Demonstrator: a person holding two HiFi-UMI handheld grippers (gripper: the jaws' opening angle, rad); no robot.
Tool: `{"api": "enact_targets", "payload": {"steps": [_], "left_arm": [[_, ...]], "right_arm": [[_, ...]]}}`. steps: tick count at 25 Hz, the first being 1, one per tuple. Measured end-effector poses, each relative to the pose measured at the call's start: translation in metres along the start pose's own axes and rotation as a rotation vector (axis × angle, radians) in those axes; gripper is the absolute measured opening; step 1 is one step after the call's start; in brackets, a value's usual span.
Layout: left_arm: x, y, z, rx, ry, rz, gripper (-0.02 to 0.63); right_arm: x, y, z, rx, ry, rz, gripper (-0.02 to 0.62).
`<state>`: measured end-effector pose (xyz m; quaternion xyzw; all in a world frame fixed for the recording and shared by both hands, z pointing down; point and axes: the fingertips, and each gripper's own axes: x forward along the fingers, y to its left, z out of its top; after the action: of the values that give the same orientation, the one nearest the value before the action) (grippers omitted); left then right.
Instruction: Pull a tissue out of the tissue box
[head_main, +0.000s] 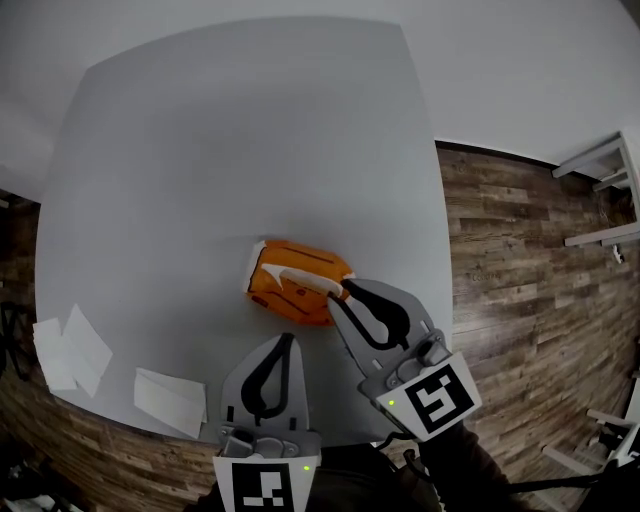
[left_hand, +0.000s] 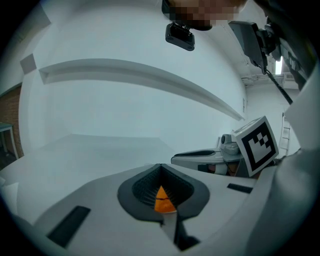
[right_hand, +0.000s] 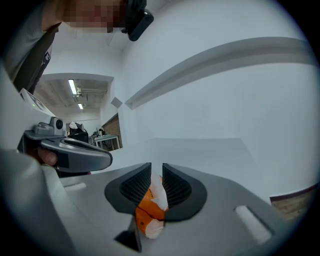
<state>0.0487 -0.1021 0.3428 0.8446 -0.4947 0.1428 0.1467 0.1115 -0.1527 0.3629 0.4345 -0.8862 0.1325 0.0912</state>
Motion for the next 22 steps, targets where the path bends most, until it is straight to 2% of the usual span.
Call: {"api": "enact_targets", "payload": {"steps": [12,18,22], "left_arm": [[0.013,-0.001,-0.012,-0.004,0.024,0.004,0.000],[0.020,-0.001,-0.019,-0.010,0.037,0.006,0.000],[0.025,0.003,-0.022,-0.010,0.056,0.019,0.000]], "right_arm": [[0.010,-0.005,-0.023,0.028,0.040,0.016,0.064],[0.016,-0.006,-0.029,0.010,0.063,0.027,0.063],[0.015,-0.008,-0.032,-0.001,0.079,0.004,0.004]]}}
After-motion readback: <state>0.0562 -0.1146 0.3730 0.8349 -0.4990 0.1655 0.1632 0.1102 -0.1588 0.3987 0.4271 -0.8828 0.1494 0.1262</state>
